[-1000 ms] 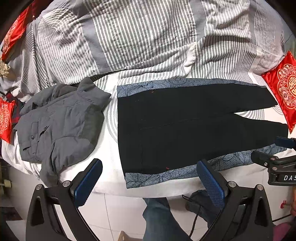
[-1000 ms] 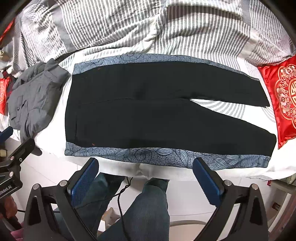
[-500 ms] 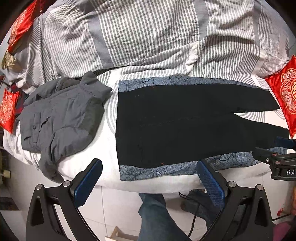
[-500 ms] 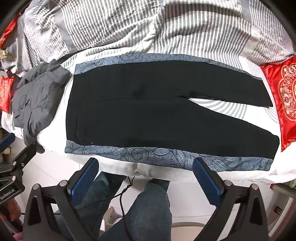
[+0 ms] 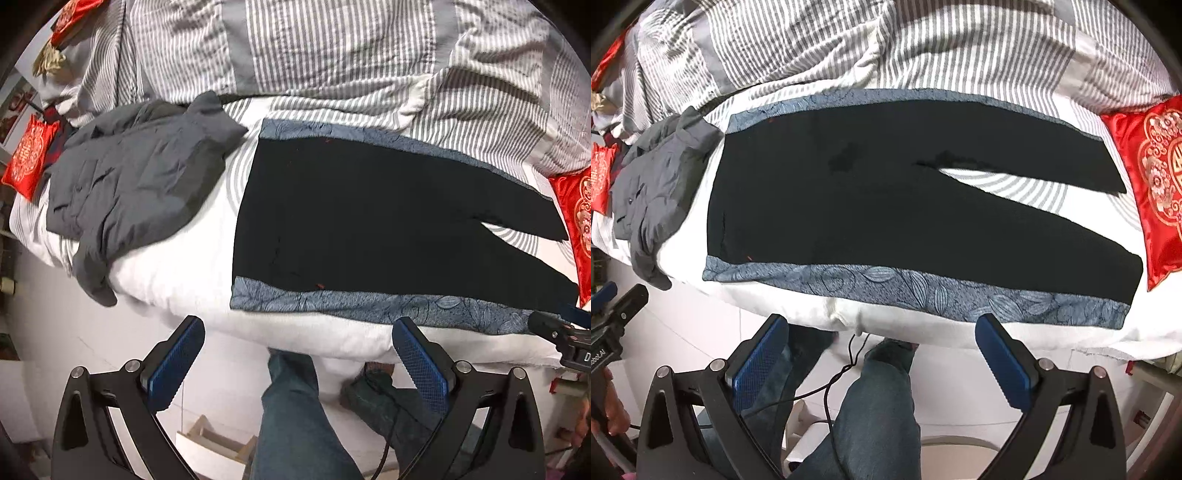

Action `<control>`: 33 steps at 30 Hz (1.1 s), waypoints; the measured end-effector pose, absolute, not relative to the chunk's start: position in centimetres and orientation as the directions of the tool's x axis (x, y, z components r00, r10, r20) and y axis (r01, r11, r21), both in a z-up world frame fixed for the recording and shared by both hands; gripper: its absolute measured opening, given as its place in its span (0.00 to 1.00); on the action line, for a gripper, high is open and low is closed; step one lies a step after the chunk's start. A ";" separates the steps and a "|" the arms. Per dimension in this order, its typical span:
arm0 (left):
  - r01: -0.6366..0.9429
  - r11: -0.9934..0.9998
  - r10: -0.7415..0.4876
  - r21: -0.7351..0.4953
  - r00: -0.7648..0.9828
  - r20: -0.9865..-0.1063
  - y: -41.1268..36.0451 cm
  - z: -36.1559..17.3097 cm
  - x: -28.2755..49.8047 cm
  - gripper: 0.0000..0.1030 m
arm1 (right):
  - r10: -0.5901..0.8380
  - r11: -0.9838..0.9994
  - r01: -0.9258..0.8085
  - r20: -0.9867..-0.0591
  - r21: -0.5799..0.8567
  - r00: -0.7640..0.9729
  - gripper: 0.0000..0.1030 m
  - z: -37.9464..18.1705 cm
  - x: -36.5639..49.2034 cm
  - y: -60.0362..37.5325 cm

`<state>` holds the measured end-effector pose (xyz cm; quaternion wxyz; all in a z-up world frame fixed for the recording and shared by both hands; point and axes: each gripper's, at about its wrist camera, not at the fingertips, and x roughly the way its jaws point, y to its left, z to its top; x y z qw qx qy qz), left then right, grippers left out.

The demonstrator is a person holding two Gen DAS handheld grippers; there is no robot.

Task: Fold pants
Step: 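Lower both grippers onto the patterned waistband edge and close on it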

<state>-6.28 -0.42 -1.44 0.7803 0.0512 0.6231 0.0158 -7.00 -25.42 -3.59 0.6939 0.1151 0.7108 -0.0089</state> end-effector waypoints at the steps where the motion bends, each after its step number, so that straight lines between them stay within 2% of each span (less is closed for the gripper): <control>1: 0.033 0.995 0.085 0.095 0.220 -0.972 -0.2 -1.6 -6.3 0.99 | 0.164 0.970 0.183 -0.986 0.162 0.005 0.99 -3.7 -7.1 -25.4; 3: 0.011 0.996 0.083 0.087 0.214 -0.973 0.4 -2.2 -6.1 0.99 | 0.204 0.958 0.199 -0.978 0.206 0.031 0.99 -4.1 -7.5 -25.3; 6: -0.032 0.998 0.057 0.052 0.191 -0.980 1.9 -4.0 -5.6 0.99 | 0.342 0.899 0.268 -0.937 0.346 0.063 0.99 -5.8 -7.9 -25.0; 9: -0.093 0.996 0.011 -0.003 0.148 -0.989 4.1 -7.5 -5.1 0.99 | 0.459 0.819 0.352 -0.886 0.452 0.071 0.98 -8.8 -8.5 -24.2; 10: -0.110 0.994 -0.004 -0.019 0.130 -0.992 4.7 -8.6 -5.1 0.99 | 0.462 0.810 0.377 -0.885 0.449 0.061 0.97 -9.8 -8.9 -24.0; 13: -0.152 0.987 -0.044 -0.059 0.099 -0.994 6.3 -12.3 -5.4 0.99 | 0.542 0.725 0.468 -0.838 0.506 0.065 0.88 -14.3 -10.1 -22.9; 14: -0.157 0.985 -0.054 -0.069 0.096 -0.994 6.7 -13.3 -5.6 0.99 | 0.571 0.690 0.497 -0.818 0.526 0.074 0.82 -16.0 -10.5 -22.4; 16: -0.163 0.982 -0.084 -0.096 0.077 -0.994 7.4 -16.0 -5.8 0.99 | 0.606 0.637 0.522 -0.787 0.567 0.116 0.80 -18.5 -10.7 -21.8; 19: -0.176 0.976 -0.119 -0.128 0.060 -0.991 8.1 -19.1 -6.2 0.99 | 0.645 0.558 0.544 -0.740 0.626 0.190 0.80 -21.7 -10.7 -21.4; 23: -0.210 0.957 -0.188 -0.198 0.067 -0.980 8.8 -21.7 -6.1 0.99 | 0.652 0.520 0.556 -0.722 0.649 0.232 0.80 -24.6 -10.8 -21.3; 30: -0.266 0.908 -0.308 -0.324 0.102 -0.946 9.1 -23.3 -4.9 0.99 | 0.653 0.374 0.603 -0.662 0.704 0.367 0.80 -27.1 -11.5 -23.2; 33: -0.267 0.905 -0.317 -0.331 0.094 -0.944 9.1 -23.9 -4.5 0.99 | 0.660 0.303 0.607 -0.621 0.735 0.422 0.79 -27.5 -11.5 -23.7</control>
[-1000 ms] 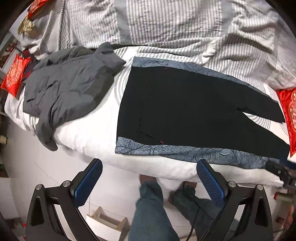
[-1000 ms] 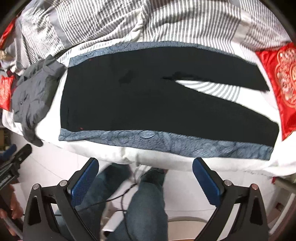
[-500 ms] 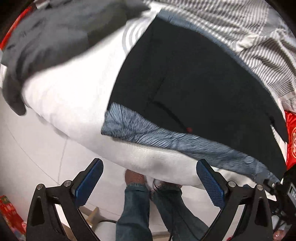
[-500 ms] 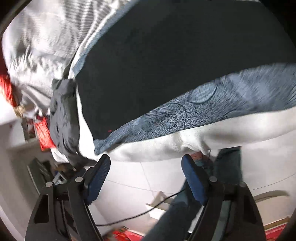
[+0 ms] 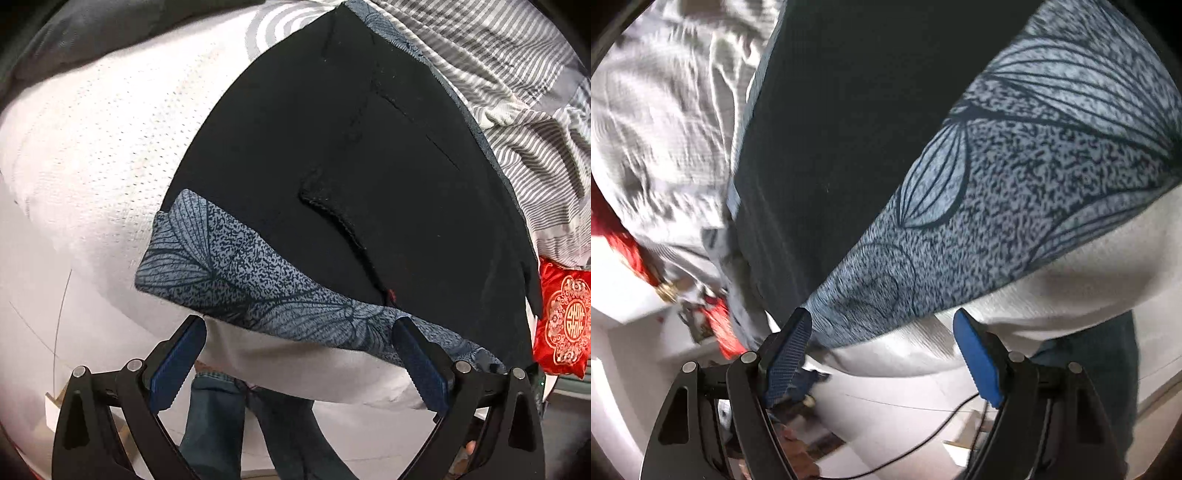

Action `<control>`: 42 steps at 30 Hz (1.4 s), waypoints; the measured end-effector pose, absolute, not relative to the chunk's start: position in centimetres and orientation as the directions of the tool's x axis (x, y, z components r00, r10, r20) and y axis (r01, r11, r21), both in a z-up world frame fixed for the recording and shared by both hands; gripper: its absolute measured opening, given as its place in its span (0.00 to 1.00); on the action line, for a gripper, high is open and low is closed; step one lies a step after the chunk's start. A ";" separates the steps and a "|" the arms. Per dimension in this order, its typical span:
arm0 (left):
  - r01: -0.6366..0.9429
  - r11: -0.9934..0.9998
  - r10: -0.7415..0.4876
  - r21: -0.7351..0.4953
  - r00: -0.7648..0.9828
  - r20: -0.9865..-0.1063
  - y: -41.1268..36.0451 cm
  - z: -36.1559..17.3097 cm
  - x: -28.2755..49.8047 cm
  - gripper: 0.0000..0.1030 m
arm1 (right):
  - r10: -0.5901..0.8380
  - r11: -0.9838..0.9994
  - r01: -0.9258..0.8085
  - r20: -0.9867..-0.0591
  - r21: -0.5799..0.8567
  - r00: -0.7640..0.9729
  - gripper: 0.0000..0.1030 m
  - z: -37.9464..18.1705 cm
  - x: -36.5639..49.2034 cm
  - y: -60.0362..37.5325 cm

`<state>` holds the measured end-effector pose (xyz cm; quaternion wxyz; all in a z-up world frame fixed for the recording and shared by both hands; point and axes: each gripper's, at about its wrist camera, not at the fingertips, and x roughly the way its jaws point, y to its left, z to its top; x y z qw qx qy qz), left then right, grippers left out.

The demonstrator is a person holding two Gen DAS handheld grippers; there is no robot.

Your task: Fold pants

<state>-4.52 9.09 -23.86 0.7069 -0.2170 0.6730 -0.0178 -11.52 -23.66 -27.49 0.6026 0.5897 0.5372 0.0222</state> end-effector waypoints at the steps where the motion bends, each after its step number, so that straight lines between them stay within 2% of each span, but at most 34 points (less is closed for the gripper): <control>1: -0.270 0.904 -0.319 -0.332 0.092 -0.943 9.1 -24.1 -4.2 0.99 | 0.660 0.280 0.606 -0.608 0.744 0.442 0.79 -27.5 -11.5 -23.8; 2: -0.278 0.900 -0.324 -0.336 0.091 -0.942 9.2 -24.3 -4.1 0.99 | 0.659 0.256 0.603 -0.593 0.756 0.463 0.74 -27.5 -11.3 -23.9; 3: -0.288 0.895 -0.329 -0.342 0.092 -0.940 9.3 -24.5 -4.0 0.99 | 0.660 0.242 0.600 -0.583 0.763 0.475 0.62 -27.5 -11.2 -24.0; 4: -0.303 0.887 -0.336 -0.348 0.093 -0.937 9.7 -24.7 -4.0 0.99 | 0.663 0.228 0.599 -0.573 0.767 0.482 0.54 -27.5 -10.9 -24.0; 5: -0.314 0.881 -0.341 -0.354 0.097 -0.935 9.9 -24.8 -3.9 0.96 | 0.666 0.219 0.599 -0.567 0.770 0.484 0.35 -27.5 -10.7 -24.0; 6: -0.324 0.875 -0.347 -0.360 0.100 -0.933 10.0 -24.9 -3.7 0.86 | 0.667 0.216 0.602 -0.567 0.768 0.484 0.18 -27.4 -10.5 -24.1; 8: -0.338 0.868 -0.350 -0.364 0.102 -0.931 10.3 -24.9 -3.7 0.82 | 0.668 0.206 0.604 -0.562 0.770 0.488 0.12 -27.0 -10.3 -24.0; 9: -0.342 0.866 -0.349 -0.365 0.111 -0.931 10.3 -24.8 -3.8 0.70 | 0.672 0.199 0.599 -0.553 0.776 0.493 0.11 -26.7 -10.4 -24.0; 11: -0.335 0.863 -0.357 -0.379 0.126 -0.926 10.7 -24.4 -3.8 0.54 | 0.678 0.200 0.582 -0.540 0.788 0.498 0.10 -25.9 -10.3 -23.9; 12: -0.328 0.852 -0.383 -0.408 0.143 -0.913 11.0 -24.2 -3.8 0.31 | 0.679 0.208 0.575 -0.540 0.791 0.497 0.10 -25.7 -10.7 -24.1; 13: -0.317 0.824 -0.443 -0.470 0.159 -0.883 11.2 -24.1 -3.8 0.19 | 0.681 0.217 0.567 -0.539 0.795 0.495 0.10 -25.2 -10.7 -24.2; 21: -0.221 0.903 -0.347 -0.370 0.137 -0.928 10.1 -22.4 -4.4 0.20 | 0.684 0.238 0.560 -0.546 0.794 0.483 0.10 -23.6 -9.8 -23.8; 23: -0.214 0.906 -0.345 -0.366 0.129 -0.930 10.2 -22.5 -4.4 0.36 | 0.686 0.226 0.556 -0.536 0.800 0.492 0.10 -23.6 -10.1 -24.2; 24: -0.225 0.904 -0.342 -0.362 0.126 -0.931 10.4 -22.6 -4.4 0.57 | 0.688 0.223 0.553 -0.532 0.802 0.493 0.10 -23.6 -10.2 -24.3; 25: -0.237 0.902 -0.338 -0.361 0.134 -0.932 10.7 -22.7 -4.4 0.63 | 0.690 0.224 0.550 -0.529 0.805 0.494 0.10 -23.4 -10.2 -24.4; 31: -0.292 0.871 -0.378 -0.395 0.114 -0.919 11.2 -24.1 -4.5 0.63 | 0.698 0.235 0.546 -0.531 0.804 0.481 0.10 -23.1 -9.9 -24.5; 35: -0.352 0.815 -0.447 -0.461 0.125 -0.886 10.8 -24.9 -4.1 0.63 | 0.703 0.231 0.545 -0.525 0.806 0.479 0.10 -23.1 -9.8 -24.6; 36: -0.355 0.808 -0.453 -0.470 0.133 -0.881 10.5 -24.9 -3.8 0.62 | 0.705 0.232 0.544 -0.525 0.806 0.477 0.10 -23.1 -9.7 -24.7; 38: -0.348 0.803 -0.462 -0.484 0.150 -0.874 10.2 -24.7 -3.3 0.33 | 0.709 0.237 0.542 -0.525 0.806 0.471 0.10 -22.9 -9.5 -24.7; 39: -0.344 0.802 -0.467 -0.489 0.150 -0.871 10.0 -24.6 -2.9 0.21 | 0.710 0.243 0.540 -0.527 0.806 0.467 0.10 -22.8 -9.4 -24.8; 42: -0.329 0.805 -0.465 -0.494 0.169 -0.869 9.5 -23.5 -2.4 0.17 | 0.711 0.254 0.532 -0.529 0.808 0.463 0.10 -22.0 -9.0 -24.9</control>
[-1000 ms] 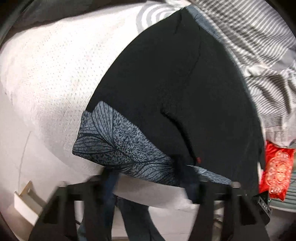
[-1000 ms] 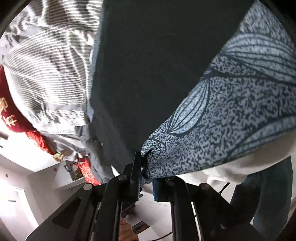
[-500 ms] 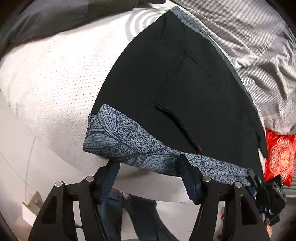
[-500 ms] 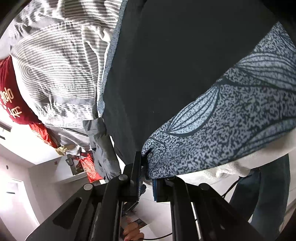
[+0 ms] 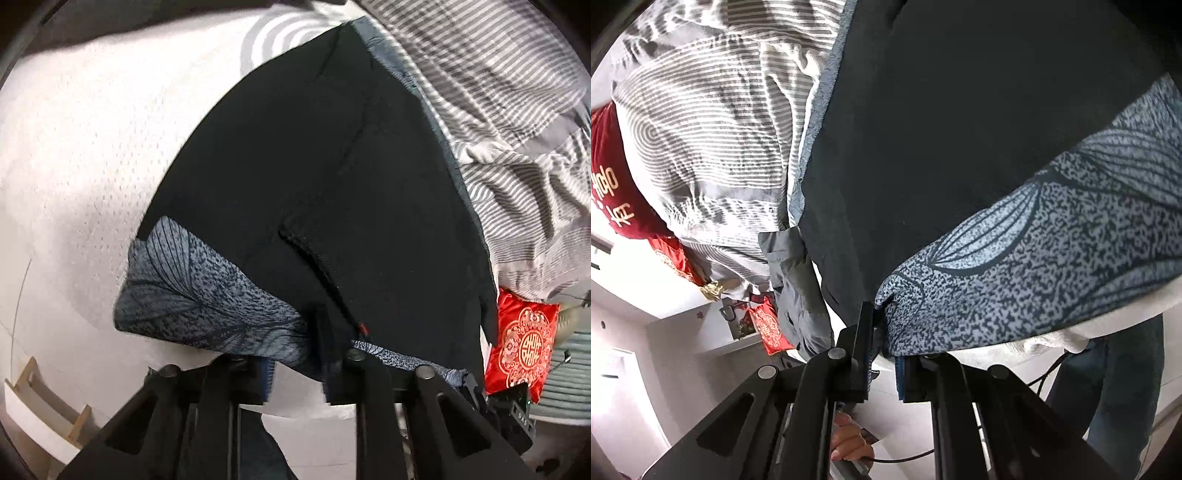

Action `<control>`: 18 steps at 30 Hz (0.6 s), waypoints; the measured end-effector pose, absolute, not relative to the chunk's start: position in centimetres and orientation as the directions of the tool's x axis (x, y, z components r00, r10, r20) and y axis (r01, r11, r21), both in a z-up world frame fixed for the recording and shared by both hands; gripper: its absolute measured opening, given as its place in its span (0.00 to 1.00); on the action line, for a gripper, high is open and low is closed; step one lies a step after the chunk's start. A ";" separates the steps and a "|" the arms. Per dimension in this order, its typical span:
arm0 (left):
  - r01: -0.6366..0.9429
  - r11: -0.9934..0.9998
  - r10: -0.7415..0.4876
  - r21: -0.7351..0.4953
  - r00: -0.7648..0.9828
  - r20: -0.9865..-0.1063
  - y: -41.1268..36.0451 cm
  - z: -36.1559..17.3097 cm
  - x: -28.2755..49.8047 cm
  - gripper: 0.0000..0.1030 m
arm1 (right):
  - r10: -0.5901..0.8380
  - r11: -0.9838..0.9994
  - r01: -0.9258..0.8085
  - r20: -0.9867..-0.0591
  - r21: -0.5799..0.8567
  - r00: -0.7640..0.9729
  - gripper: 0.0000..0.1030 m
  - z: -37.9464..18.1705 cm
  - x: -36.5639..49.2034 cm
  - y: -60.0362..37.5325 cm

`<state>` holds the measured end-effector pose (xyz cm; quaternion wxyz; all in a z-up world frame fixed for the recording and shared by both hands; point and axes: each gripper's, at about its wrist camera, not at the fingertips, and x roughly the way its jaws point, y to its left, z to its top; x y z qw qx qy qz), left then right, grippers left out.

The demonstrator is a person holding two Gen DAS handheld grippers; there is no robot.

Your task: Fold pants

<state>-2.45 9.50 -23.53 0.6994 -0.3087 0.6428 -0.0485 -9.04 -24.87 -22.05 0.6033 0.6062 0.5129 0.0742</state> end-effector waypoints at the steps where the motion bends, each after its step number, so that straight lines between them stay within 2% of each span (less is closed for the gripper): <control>1: -0.309 0.815 -0.459 -0.490 0.172 -0.872 9.7 -22.8 -2.6 0.17 | 0.713 0.260 0.531 -0.531 0.806 0.458 0.10 -21.7 -8.8 -24.9; 6: -0.170 0.876 -0.422 -0.450 0.180 -0.889 8.7 -18.8 -1.8 0.17 | 0.720 0.294 0.518 -0.543 0.803 0.432 0.10 -19.8 -7.6 -25.3; 18: -0.100 0.907 -0.394 -0.408 0.136 -0.909 5.4 -13.3 6.1 0.17 | 0.767 0.395 0.479 -0.569 0.784 0.298 0.10 -15.8 0.5 -27.6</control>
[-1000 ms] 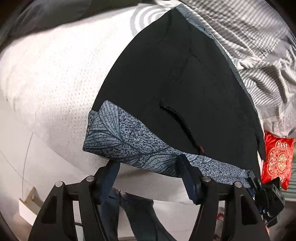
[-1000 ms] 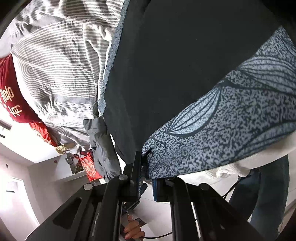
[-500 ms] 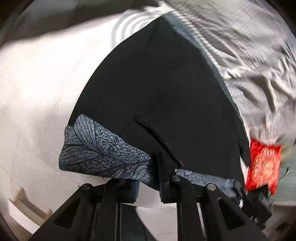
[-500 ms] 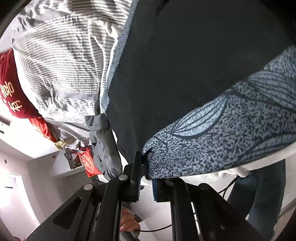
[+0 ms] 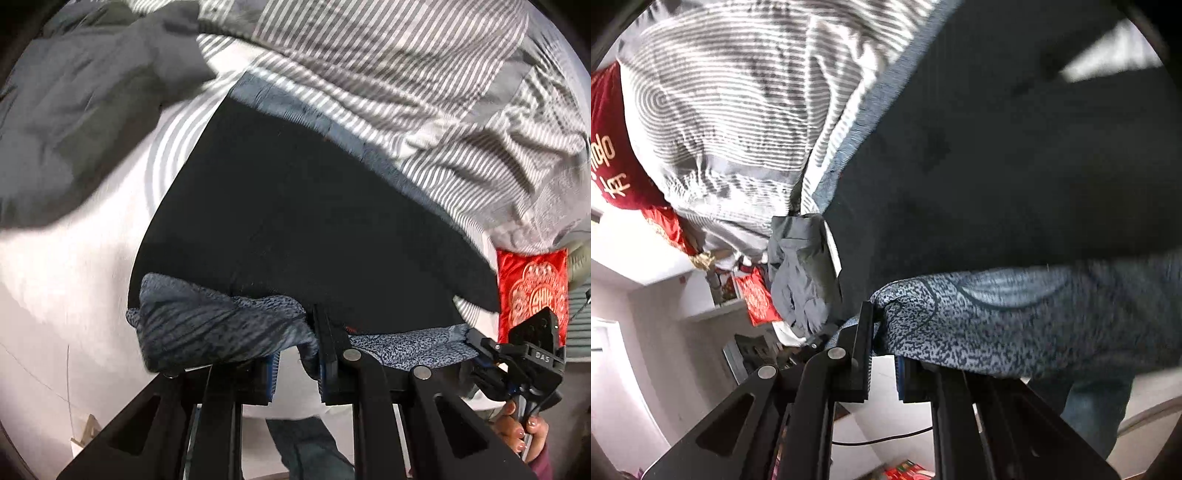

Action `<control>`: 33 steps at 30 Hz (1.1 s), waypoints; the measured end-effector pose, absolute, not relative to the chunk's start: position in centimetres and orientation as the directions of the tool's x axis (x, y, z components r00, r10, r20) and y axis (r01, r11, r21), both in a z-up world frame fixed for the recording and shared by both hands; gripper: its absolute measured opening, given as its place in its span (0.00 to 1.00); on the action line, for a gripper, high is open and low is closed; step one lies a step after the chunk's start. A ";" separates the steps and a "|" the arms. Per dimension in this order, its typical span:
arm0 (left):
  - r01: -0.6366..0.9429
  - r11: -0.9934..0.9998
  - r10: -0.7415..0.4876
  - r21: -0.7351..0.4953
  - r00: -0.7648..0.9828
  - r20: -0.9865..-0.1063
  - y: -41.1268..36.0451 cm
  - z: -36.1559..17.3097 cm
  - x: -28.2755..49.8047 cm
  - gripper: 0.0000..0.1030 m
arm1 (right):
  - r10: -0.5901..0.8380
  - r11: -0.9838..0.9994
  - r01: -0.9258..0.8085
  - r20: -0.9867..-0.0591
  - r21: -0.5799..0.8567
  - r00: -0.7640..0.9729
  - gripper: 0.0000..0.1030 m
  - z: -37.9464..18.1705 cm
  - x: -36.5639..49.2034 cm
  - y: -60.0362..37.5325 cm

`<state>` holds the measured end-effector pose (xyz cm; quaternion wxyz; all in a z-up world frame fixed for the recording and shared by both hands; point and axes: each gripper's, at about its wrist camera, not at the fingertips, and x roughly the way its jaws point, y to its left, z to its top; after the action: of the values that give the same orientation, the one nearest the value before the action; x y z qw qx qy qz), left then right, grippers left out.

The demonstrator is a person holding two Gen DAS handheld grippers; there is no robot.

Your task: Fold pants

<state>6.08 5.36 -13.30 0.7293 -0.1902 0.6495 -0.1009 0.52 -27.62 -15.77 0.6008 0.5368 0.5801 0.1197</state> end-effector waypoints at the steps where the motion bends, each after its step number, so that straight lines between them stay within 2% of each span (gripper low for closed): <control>1: -0.096 0.908 -0.393 -0.407 0.140 -0.909 5.4 -13.1 6.6 0.17 | 0.771 0.400 0.475 -0.568 0.784 0.288 0.10 -15.6 1.6 -27.9; 7: -0.063 0.930 -0.343 -0.362 0.209 -0.916 2.8 -11.9 13.9 0.17 | 0.795 0.436 0.446 -0.567 0.782 0.216 0.10 -16.7 9.4 -29.8; 10: -0.059 0.939 -0.317 -0.338 0.223 -0.922 1.6 -13.1 18.0 0.17 | 0.802 0.449 0.448 -0.570 0.773 0.179 0.10 -18.5 13.2 -30.7; 16: -0.039 0.976 -0.198 -0.214 0.248 -0.948 -1.2 -17.0 24.0 0.17 | 0.789 0.506 0.453 -0.606 0.734 0.100 0.10 -23.4 19.9 -31.7; 21: -0.016 0.993 -0.106 -0.114 0.254 -0.961 -2.1 -19.8 26.2 0.18 | 0.787 0.540 0.438 -0.616 0.718 0.040 0.10 -27.5 23.0 -31.4; 26: -0.029 0.994 -0.092 -0.106 0.307 -0.947 -1.7 -19.2 26.3 0.18 | 0.797 0.531 0.457 -0.604 0.714 0.018 0.11 -29.4 24.0 -31.2; 28: -0.018 0.996 -0.080 -0.090 0.322 -0.944 -1.4 -18.2 25.9 0.18 | 0.796 0.539 0.439 -0.605 0.719 0.015 0.18 -28.8 24.3 -31.3; 29: -0.010 0.997 -0.067 -0.074 0.333 -0.941 -1.3 -17.7 25.6 0.18 | 0.790 0.548 0.422 -0.613 0.722 0.024 0.32 -28.0 24.4 -31.4; 30: -0.008 0.999 -0.046 -0.052 0.340 -0.939 -1.1 -17.2 25.4 0.18 | 0.778 0.562 0.396 -0.627 0.727 0.048 0.54 -26.8 24.8 -31.6; 31: -0.006 0.999 -0.035 -0.039 0.342 -0.939 -0.8 -16.9 25.2 0.18 | 0.769 0.568 0.377 -0.635 0.731 0.073 0.65 -25.9 24.9 -31.8; 32: 0.000 0.999 -0.032 -0.034 0.336 -0.941 -0.6 -16.7 24.9 0.18 | 0.755 0.579 0.358 -0.648 0.733 0.104 0.73 -24.7 25.1 -31.9; 33: 0.012 1.000 -0.030 -0.028 0.327 -0.945 -0.4 -16.7 24.8 0.18 | 0.737 0.595 0.332 -0.661 0.732 0.137 0.73 -23.5 25.3 -32.1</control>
<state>24.78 -0.41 -16.68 0.8145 -0.0078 0.5799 -0.0130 25.29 -32.11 -23.45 0.6263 0.4198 0.6366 0.1620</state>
